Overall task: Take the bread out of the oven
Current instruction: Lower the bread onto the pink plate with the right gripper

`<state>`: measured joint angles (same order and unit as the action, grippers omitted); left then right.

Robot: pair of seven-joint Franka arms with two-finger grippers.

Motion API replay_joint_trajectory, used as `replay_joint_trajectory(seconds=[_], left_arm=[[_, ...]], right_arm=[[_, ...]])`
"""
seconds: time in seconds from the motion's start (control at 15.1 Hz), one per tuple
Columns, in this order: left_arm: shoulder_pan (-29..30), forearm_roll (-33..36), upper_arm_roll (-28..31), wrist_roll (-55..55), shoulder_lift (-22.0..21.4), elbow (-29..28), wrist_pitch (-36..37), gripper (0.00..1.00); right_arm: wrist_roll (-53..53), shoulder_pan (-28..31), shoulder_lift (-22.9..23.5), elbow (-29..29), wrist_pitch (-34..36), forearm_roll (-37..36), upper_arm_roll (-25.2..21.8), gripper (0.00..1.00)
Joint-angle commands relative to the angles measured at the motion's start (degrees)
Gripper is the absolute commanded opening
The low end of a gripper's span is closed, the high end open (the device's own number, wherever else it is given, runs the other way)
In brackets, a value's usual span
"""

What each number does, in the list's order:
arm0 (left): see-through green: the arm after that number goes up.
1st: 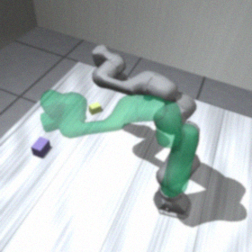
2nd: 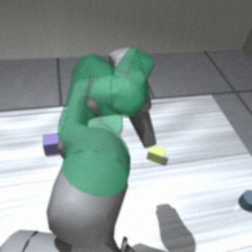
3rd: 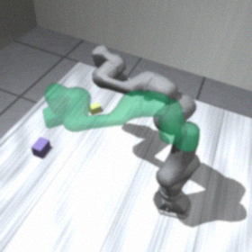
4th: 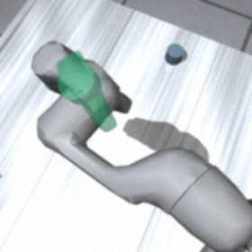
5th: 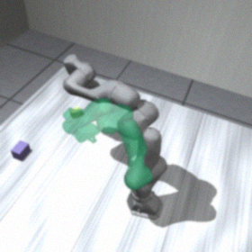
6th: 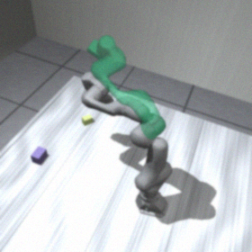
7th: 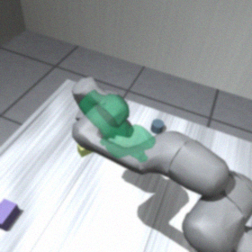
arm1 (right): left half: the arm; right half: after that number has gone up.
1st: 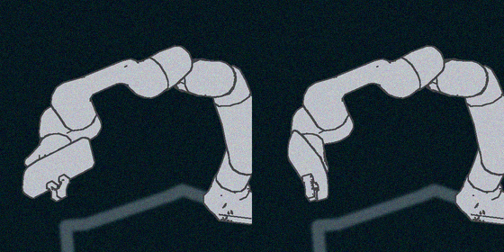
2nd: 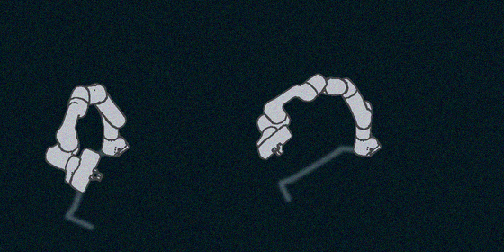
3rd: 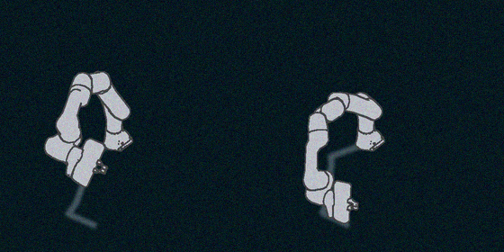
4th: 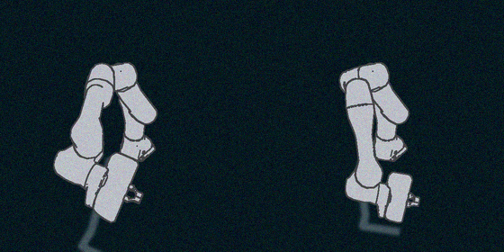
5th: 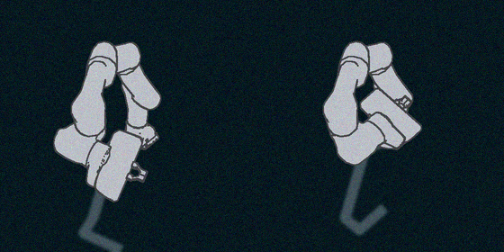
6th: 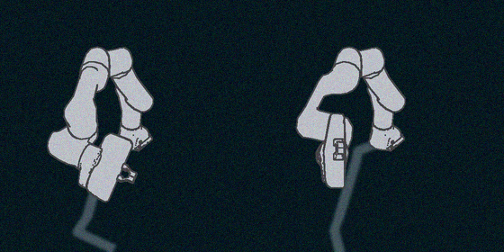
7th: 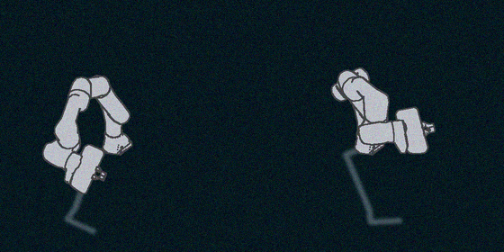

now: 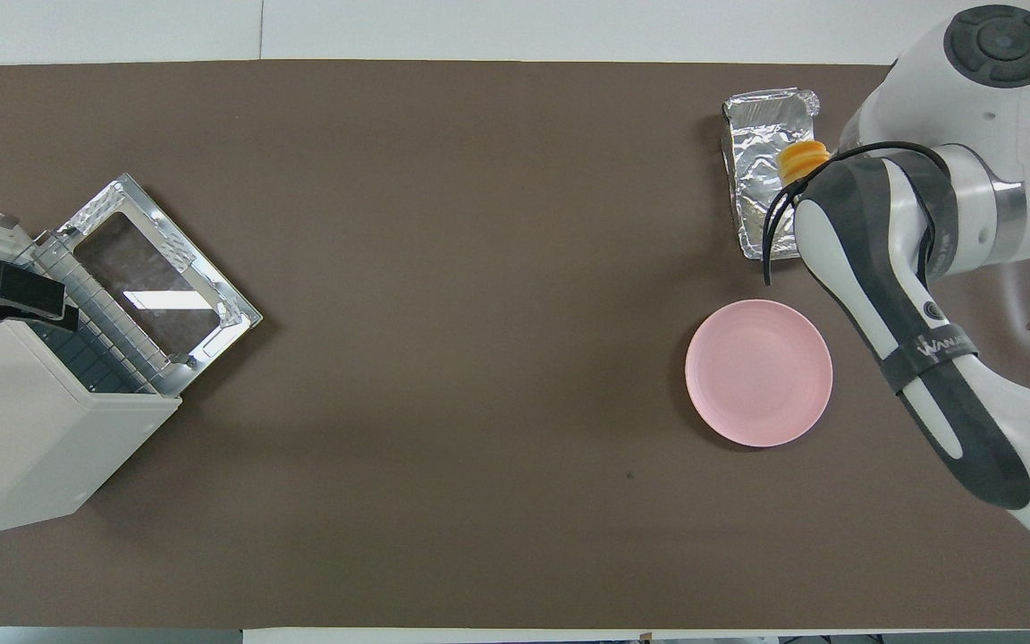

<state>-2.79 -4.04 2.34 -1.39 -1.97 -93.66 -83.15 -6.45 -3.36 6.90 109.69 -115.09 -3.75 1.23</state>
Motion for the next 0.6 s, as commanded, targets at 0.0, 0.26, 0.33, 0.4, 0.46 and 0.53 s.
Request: replay_joint_trajectory(seconds=[0.0, 0.26, 0.33, 0.4, 0.46, 0.53], left_arm=[[-0.3, 1.0, 0.2, -0.5, -1.7, -2.1, -1.1, 1.0], [-0.3, 1.0, 0.1, -0.5, -1.7, -2.1, -1.1, 1.0], [-0.3, 1.0, 0.1, -0.5, -1.7, -2.1, -1.1, 1.0], [-0.3, 1.0, 0.1, -0.5, -1.7, -2.1, -1.1, 1.0], [-0.3, 1.0, 0.1, -0.5, -1.7, -2.1, -1.1, 1.0], [-0.3, 1.0, 0.2, -0.5, -1.7, -2.1, -1.1, 1.0]], right_arm=[[-0.8, 1.3, -13.0, 18.4, -7.8, 3.8, 0.4, 0.0], [1.0, 0.6, -21.1, 34.2, -19.6, 5.3, 0.4, 0.0], [1.6, -0.4, -22.0, 37.2, -22.9, 5.4, 0.5, 0.0], [2.3, -1.2, -22.2, 39.3, -25.8, 5.4, 0.4, 0.0], [2.9, -1.3, -21.8, 40.3, -27.9, 5.4, 0.5, 0.0], [3.4, -1.9, -21.2, 41.0, -29.5, 5.4, 0.5, 0.0]])
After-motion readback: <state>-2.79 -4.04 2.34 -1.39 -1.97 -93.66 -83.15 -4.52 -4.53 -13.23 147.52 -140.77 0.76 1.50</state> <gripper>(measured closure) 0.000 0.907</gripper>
